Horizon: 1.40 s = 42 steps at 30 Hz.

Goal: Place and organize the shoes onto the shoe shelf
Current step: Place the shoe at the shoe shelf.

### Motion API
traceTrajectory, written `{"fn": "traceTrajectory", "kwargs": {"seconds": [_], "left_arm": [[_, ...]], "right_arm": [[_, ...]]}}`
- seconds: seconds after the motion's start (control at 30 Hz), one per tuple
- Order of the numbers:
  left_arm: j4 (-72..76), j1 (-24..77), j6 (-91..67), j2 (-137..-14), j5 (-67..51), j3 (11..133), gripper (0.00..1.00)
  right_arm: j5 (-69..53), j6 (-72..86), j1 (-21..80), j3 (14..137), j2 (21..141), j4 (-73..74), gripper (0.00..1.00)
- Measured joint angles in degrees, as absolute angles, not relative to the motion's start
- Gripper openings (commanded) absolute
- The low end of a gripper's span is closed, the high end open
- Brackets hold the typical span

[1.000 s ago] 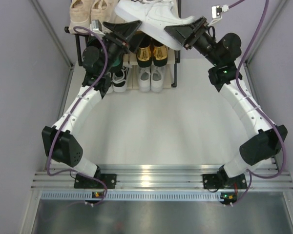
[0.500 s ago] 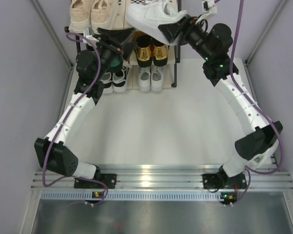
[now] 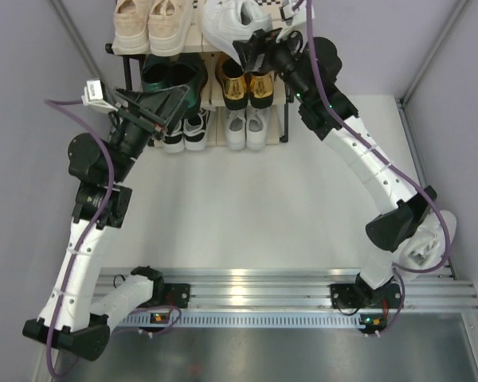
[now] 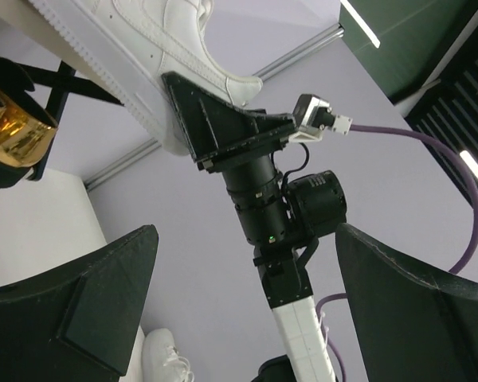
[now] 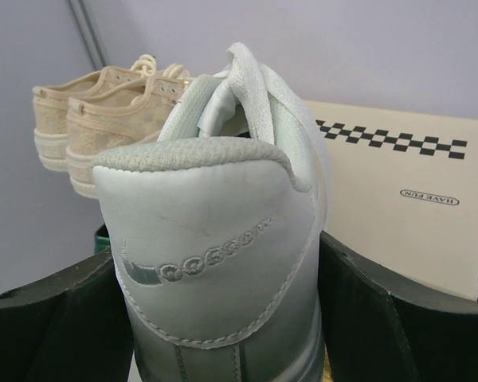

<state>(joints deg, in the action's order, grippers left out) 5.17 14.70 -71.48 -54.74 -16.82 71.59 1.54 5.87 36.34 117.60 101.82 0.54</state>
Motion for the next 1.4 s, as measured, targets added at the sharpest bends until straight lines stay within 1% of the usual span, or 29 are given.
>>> {"fn": "traceTrajectory", "kwargs": {"seconds": [0.13,0.3,0.67,0.8,1.0,1.03,1.1,1.13,1.2,1.23,1.4], "left_arm": [[1.13,14.70,-70.19,-49.91,-15.55,68.12,0.98],[-4.49,14.70,-68.88,-47.05,-13.78,65.69,0.98],[-10.17,14.70,-67.77,-39.53,-9.50,61.36,0.98],[-11.46,14.70,-67.79,-37.36,-8.12,60.14,0.98],[-12.45,14.70,-67.79,-36.01,-6.92,59.02,0.98],[-12.73,14.70,-67.79,-35.77,-6.68,58.81,0.98],[-13.41,14.70,-67.79,-35.31,-6.44,58.39,0.98],[-13.69,14.70,-67.79,-35.09,-6.35,58.26,0.98],[-13.89,14.70,-67.81,-34.72,-6.28,57.95,0.98],[-14.11,14.70,-67.81,-34.59,-6.15,57.84,0.98],[-14.76,14.70,-67.81,-33.43,-5.82,57.39,0.98]], "right_arm": [[6.28,1.15,38.26,119.39,104.18,-0.86,0.00],[11.49,-2.92,39.92,122.74,108.14,-2.85,0.00],[17.06,-3.51,40.10,130.80,116.31,-5.54,0.00],[18.55,-3.86,40.42,133.27,119.20,-7.29,0.03],[20.43,-4.58,41.10,134.39,121.27,-9.63,0.22],[20.75,-4.86,41.28,134.39,121.58,-10.41,0.30],[21.26,-5.21,41.54,134.39,121.80,-11.14,0.38],[21.50,-5.41,41.67,134.39,121.91,-11.35,0.46],[21.80,-5.48,41.82,134.39,122.02,-11.64,0.53],[21.91,-5.48,41.87,134.39,122.04,-11.73,0.59],[22.02,-5.34,41.91,134.39,122.04,-11.81,0.72]]}}
